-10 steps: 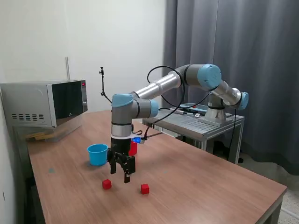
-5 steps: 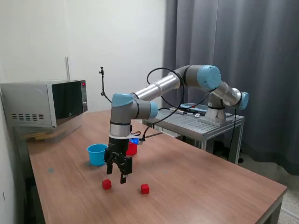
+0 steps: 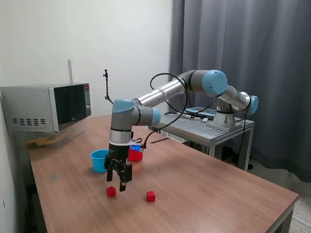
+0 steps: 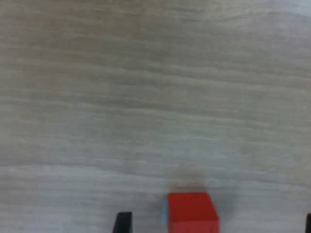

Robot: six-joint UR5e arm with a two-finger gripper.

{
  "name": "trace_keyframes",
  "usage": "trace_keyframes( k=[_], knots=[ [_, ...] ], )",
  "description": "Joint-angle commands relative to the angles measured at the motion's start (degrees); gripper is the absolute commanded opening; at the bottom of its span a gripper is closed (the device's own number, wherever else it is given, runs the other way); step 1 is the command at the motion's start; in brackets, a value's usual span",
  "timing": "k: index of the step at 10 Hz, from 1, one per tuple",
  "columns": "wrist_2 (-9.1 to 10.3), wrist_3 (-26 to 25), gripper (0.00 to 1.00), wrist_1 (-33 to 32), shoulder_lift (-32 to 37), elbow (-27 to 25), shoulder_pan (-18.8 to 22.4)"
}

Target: Place red objects in the red bin, and blue objects in the blue bin.

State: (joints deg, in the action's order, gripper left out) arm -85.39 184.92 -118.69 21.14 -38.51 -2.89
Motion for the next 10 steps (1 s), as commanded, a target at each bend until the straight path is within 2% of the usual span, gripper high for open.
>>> trace_keyframes(
  k=[1,3,10],
  knots=[
    [0.05,0.00,1.00,-1.01,-0.48,0.80,-0.71],
    [0.14,0.18,1.00,-1.11,-1.09,2.47,-0.89],
    [0.49,0.26,1.00,-1.02,-2.42,2.48,-0.45]
  ],
)
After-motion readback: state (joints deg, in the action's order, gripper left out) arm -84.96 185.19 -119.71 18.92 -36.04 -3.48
